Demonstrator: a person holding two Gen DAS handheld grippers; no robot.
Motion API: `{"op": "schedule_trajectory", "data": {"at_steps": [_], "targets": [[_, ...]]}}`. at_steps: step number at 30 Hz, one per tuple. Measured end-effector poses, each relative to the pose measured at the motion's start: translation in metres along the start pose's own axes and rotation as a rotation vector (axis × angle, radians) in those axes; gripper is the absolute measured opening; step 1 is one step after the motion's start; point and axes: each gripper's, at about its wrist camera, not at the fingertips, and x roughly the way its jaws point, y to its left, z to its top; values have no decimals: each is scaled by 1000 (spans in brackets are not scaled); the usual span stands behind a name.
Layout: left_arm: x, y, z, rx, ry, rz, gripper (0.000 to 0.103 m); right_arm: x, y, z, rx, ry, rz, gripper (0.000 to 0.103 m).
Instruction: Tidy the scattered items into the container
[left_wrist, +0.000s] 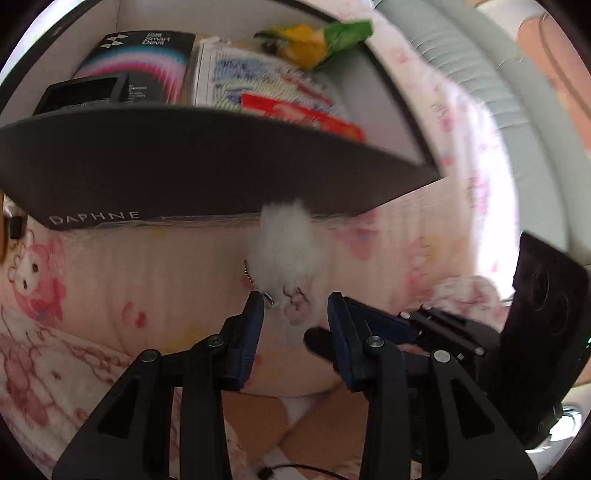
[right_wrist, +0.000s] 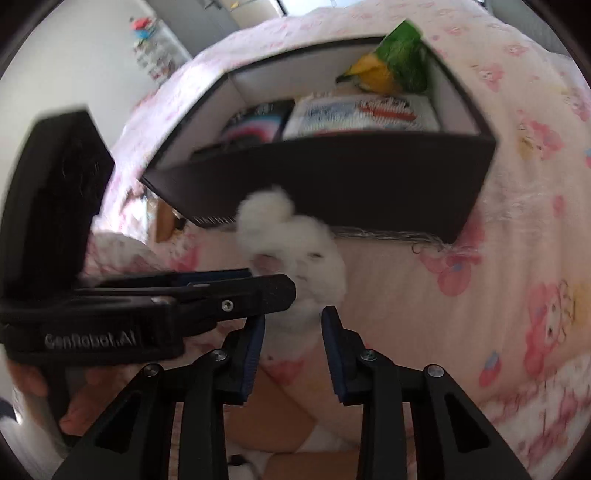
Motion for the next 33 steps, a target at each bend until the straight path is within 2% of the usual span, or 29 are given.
{"op": "schedule_trajectory", "data": {"at_steps": [2,4,10,12,14,16,19,20,22,24,27,29,31,33], "targets": [[10,-4,1,23,33,70,35,22,-15,4,24,59,-65,21],[6,-3,1,23,20,87,35,25,-27,2,75,55,-60,20],[-20,14,3,-30,-44,98,35,9,-44,-18,215,26,67,21],[-25,19,7,-44,-59,118,41,12,-38,-22,205,51,147,21],[-22,20,12,-50,-41,116,46,26,-27,-24,185,96,199,22],[-17,19,17,-45,-43,135,46,43,-18,-19,165,133,178,22],[-7,17,23,-39,-47,169,44,63,-12,-10,171,146,209,22],[-3,18,21,-43,-34,159,38,66,-13,-8,181,139,199,21],[-3,20,17,-52,-21,143,29,64,-15,-8,178,111,120,14],[-11,19,8,-49,-27,137,27,52,-21,-11,179,75,96,10],[-19,21,-9,-87,24,64,27,29,-34,-11,194,-7,-43,9],[-22,18,-9,-78,26,79,27,15,-43,-11,222,-43,-60,9],[-32,16,-8,-62,-11,111,27,12,-41,-12,223,-17,3,10],[-39,19,-1,-66,-46,131,29,20,-29,-14,200,35,116,10]]}}
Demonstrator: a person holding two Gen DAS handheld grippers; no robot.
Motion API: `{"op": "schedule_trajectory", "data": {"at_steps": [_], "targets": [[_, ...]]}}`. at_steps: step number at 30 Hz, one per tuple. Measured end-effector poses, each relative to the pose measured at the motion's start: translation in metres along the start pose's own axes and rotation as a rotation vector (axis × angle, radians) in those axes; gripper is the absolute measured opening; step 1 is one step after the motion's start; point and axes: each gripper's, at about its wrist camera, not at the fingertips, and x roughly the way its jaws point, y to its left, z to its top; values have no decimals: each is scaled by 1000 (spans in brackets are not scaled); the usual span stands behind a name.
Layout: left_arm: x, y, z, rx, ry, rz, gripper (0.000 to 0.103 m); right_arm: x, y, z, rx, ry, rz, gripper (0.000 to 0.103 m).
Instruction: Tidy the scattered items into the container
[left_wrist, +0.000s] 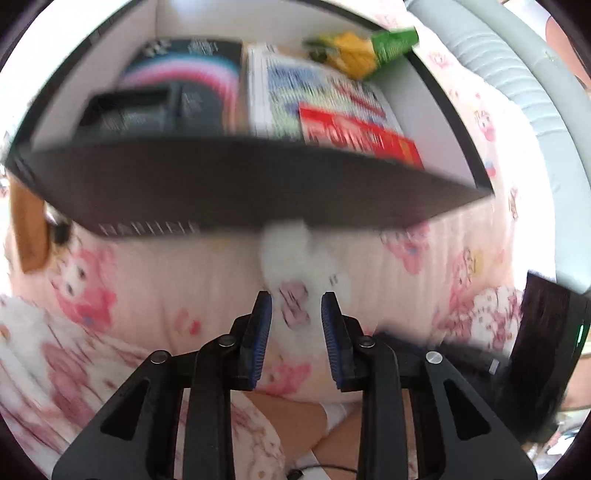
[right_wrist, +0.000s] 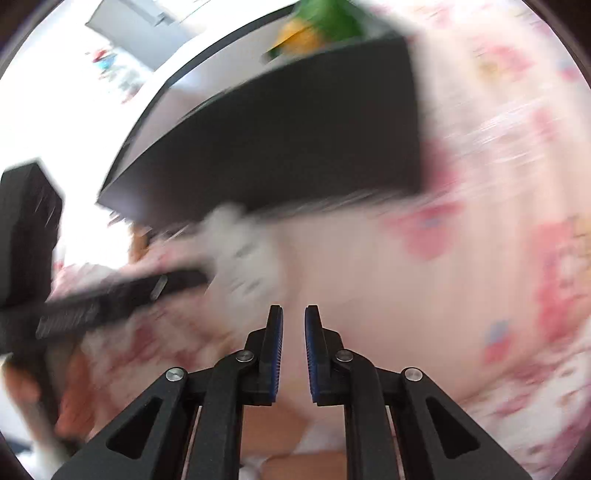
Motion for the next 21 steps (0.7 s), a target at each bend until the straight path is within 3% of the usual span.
{"op": "schedule_trajectory", "data": {"at_steps": [3,6,8,9,10,13,15,17,21], "targets": [[3,8,16,-19,-2,-6,32,26,19,-4,-38,87,64,17],[24,9,25,-8,40,-9,35,51,24,-4,-33,124,51,42],[30,8,25,-3,39,-8,35,66,18,-4,2,134,65,42],[30,8,24,-4,37,-18,34,67,15,-5,9,124,62,36],[29,9,22,-9,36,-32,33,65,12,-5,15,102,46,18],[19,11,18,-23,46,-56,32,50,4,-4,42,48,-4,17],[12,11,13,-18,71,-82,25,30,6,-3,29,-54,-188,16],[0,11,9,-10,46,-68,25,11,11,-3,15,-152,-266,16],[-14,21,15,-41,3,-56,31,-12,6,-1,70,-226,-193,16]]}}
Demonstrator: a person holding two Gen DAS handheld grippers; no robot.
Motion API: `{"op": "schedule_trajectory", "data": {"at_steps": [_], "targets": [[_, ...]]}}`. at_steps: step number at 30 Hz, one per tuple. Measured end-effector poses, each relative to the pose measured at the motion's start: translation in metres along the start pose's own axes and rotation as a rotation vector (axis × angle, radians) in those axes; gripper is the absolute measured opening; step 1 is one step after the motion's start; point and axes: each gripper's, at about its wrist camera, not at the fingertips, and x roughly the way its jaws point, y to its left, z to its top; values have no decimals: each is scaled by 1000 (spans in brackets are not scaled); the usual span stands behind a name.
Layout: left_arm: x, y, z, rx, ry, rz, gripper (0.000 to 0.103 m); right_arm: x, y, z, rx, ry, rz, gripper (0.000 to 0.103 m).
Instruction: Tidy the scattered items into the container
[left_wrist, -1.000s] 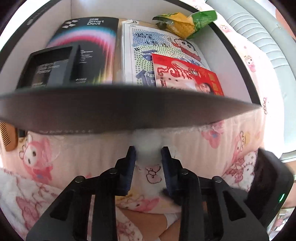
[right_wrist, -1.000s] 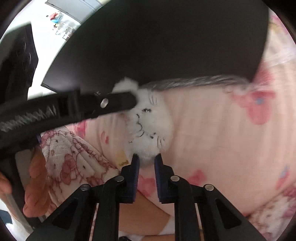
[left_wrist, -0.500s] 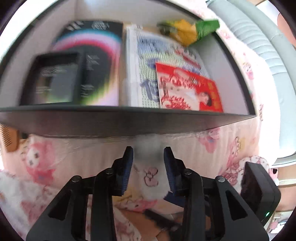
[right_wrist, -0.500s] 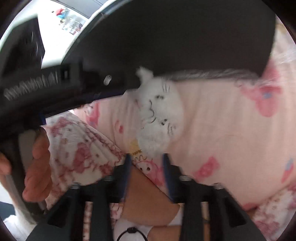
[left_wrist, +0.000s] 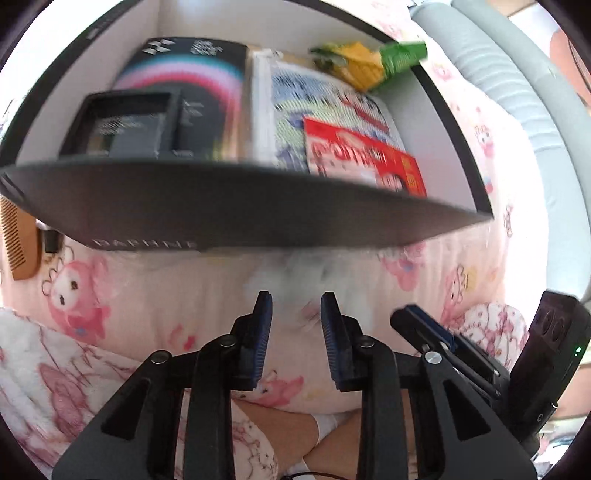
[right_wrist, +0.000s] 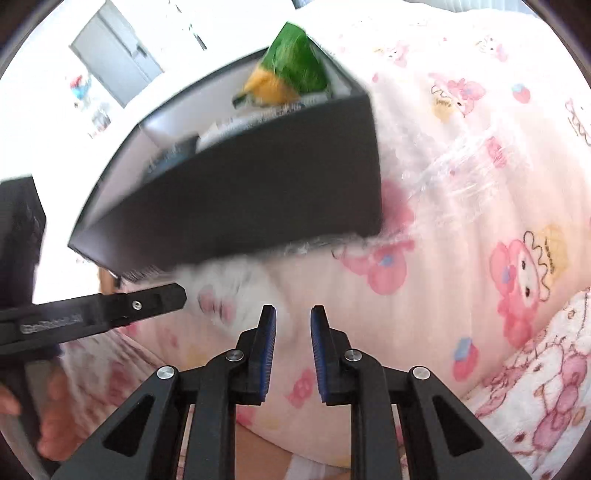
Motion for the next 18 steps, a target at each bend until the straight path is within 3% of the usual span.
{"op": "schedule_trajectory", "data": {"at_steps": [4,7,10,12,14,16,18], "targets": [[10,5,9,-12,13,21,34,17,-9,0,55,107,173,19],[29,12,10,6,63,87,34,40,-1,-14,65,181,169,23],[22,9,10,31,63,65,33,53,3,-22,53,213,174,23],[16,6,7,49,75,31,33,49,-5,-16,87,190,183,23],[10,0,1,79,91,-16,33,31,-10,-6,96,98,143,23],[0,-3,-4,93,66,-22,33,10,-13,2,92,3,97,23],[-8,1,-5,71,36,-15,33,-2,-17,7,96,-32,93,23]]}}
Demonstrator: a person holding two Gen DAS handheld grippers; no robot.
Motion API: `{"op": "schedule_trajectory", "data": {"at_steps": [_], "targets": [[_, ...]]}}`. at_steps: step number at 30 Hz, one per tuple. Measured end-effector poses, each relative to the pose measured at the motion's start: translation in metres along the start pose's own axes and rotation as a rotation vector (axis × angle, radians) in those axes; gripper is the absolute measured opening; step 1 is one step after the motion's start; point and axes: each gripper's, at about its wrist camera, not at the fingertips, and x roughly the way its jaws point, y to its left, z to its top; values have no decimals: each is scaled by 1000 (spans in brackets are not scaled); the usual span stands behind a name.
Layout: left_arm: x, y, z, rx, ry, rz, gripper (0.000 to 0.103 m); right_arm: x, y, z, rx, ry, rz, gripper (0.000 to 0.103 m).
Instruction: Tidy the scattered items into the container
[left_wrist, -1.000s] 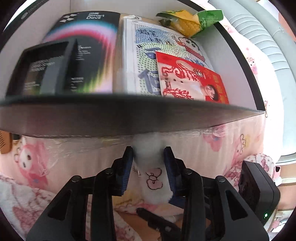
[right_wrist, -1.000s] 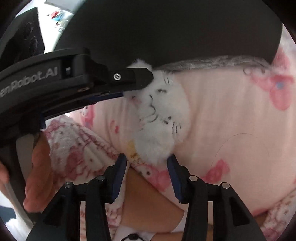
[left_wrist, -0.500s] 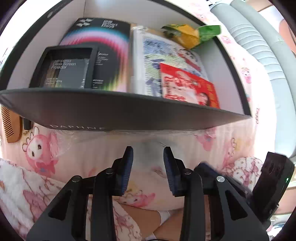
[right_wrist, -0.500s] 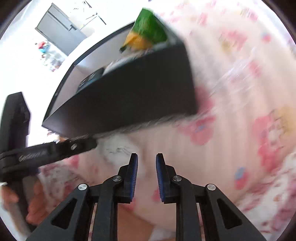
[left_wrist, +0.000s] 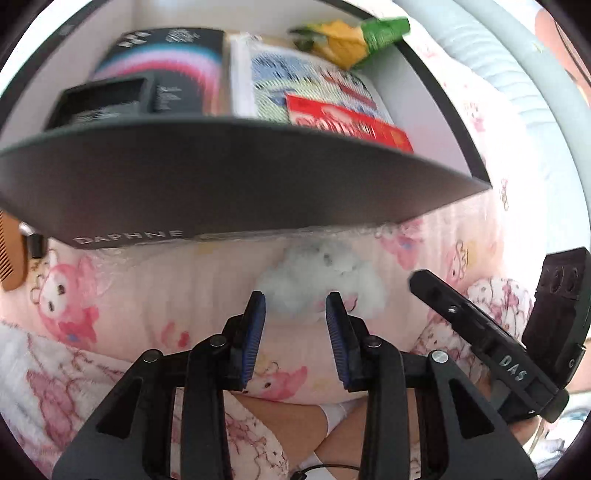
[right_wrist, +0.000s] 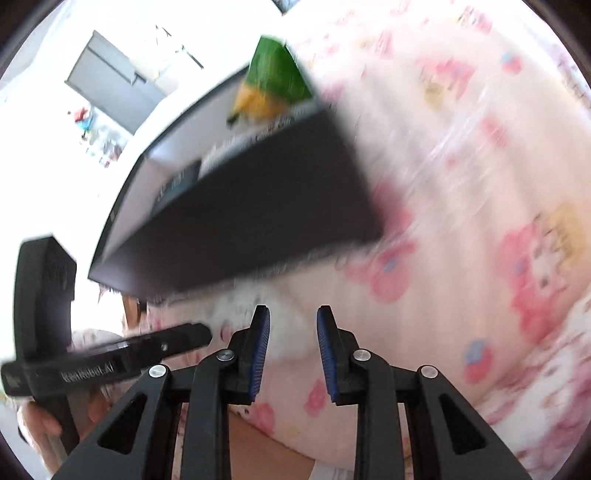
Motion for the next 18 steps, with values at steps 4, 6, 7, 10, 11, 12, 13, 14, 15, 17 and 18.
{"op": "schedule_trajectory", "data": {"at_steps": [4,6,7,10,11,12,13,14,15,17,18], "targets": [[5,11,2,-37,13,27,33,23,-9,21,23,69,69,23],[11,13,2,-36,26,42,34,39,-4,6,48,128,132,23],[14,14,1,-38,36,52,35,37,-7,-9,51,161,156,23],[16,9,-3,-40,40,55,36,48,2,-15,-11,188,71,23],[12,11,-3,-39,33,48,36,47,2,-15,-25,181,35,23],[10,12,-3,-41,29,31,36,47,1,-14,-26,173,19,23],[8,14,-3,-47,29,6,36,46,-1,-14,-13,167,23,23],[8,15,-2,-53,35,-15,36,45,-2,-13,0,165,31,23],[9,16,-2,-54,40,-18,38,47,-2,-12,3,167,40,23],[15,15,-1,-44,52,-3,41,54,0,-13,1,191,53,23],[16,15,0,-41,48,0,42,57,1,-13,0,205,59,24]]}}
